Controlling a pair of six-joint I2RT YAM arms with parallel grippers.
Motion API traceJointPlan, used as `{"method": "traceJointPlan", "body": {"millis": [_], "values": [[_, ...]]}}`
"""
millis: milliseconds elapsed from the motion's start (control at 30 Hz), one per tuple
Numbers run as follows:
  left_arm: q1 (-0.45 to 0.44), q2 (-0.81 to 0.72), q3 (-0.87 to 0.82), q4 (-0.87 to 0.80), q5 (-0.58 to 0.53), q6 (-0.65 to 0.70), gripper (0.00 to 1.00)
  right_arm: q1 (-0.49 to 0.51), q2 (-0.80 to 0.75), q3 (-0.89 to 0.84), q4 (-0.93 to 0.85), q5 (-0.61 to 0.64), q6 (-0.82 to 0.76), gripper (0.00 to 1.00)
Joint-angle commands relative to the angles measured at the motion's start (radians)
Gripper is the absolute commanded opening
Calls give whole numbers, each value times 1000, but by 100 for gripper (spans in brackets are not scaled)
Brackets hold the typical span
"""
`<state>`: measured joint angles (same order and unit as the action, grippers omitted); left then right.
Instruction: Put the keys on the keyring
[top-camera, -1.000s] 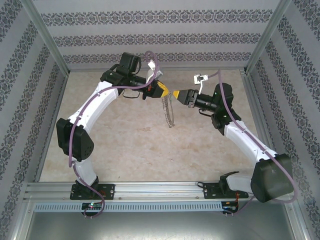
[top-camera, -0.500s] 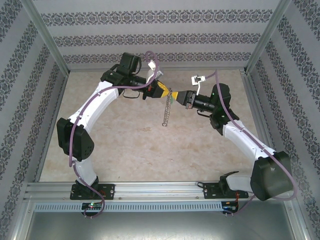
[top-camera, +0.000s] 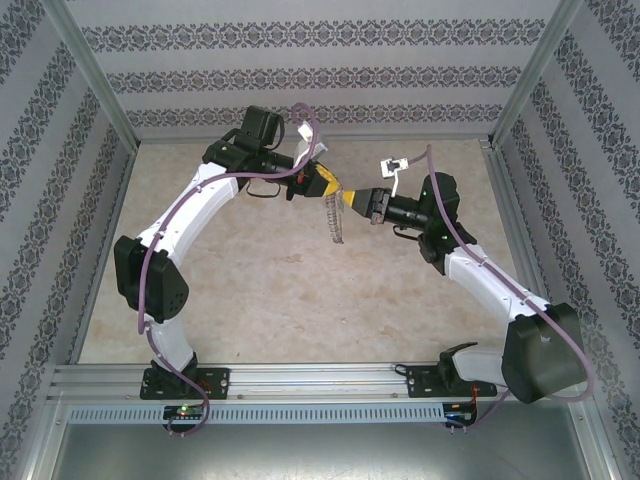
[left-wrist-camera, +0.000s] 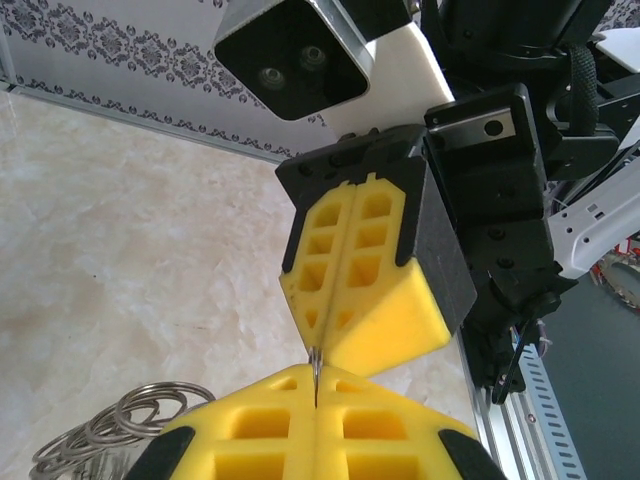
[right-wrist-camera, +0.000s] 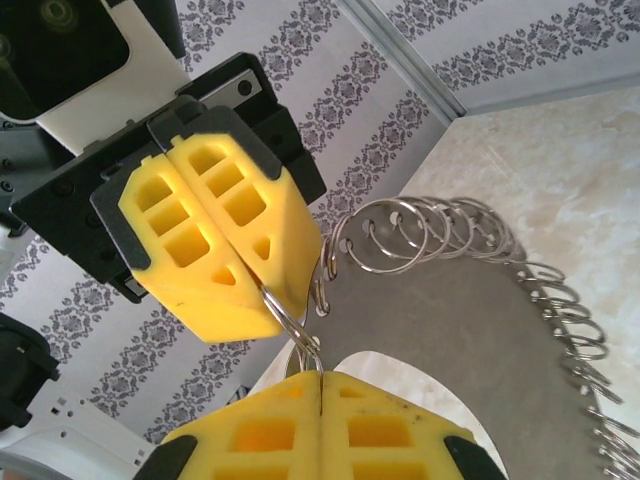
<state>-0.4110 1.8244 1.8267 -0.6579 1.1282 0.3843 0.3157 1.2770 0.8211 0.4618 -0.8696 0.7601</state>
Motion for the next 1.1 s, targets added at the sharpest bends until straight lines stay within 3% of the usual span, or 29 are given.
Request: {"method": "traceJointPlan", "body": {"millis": [0,167,233,300,433,667,833,1067], "values": [[0,-12,35,49,36,-8,0,45,10,11,7,-66,-21,0],[0,-17,31,52,33,-13,0,76,45,56,-3,-105,-39,0],[0,-17,32,49,32,-13,0,59,34,51,-25,-101,-54,20],[0,-17,32,47,31,-13,0,19,6,28,-29,-101,-56,33],[0,-20,34,35,35,-5,0,-87,-80,-26,-33,-112,-46,43],[0,-24,37,25,40,3,0,-182,-160,-22,-47,-116,-74,42],[0,-24,39,36,55,-10,0,-161,-135,17,-8,-137,-131,34],[0,-31,33,74,79,-42,0,-94,-94,45,36,-130,-225,34]]}}
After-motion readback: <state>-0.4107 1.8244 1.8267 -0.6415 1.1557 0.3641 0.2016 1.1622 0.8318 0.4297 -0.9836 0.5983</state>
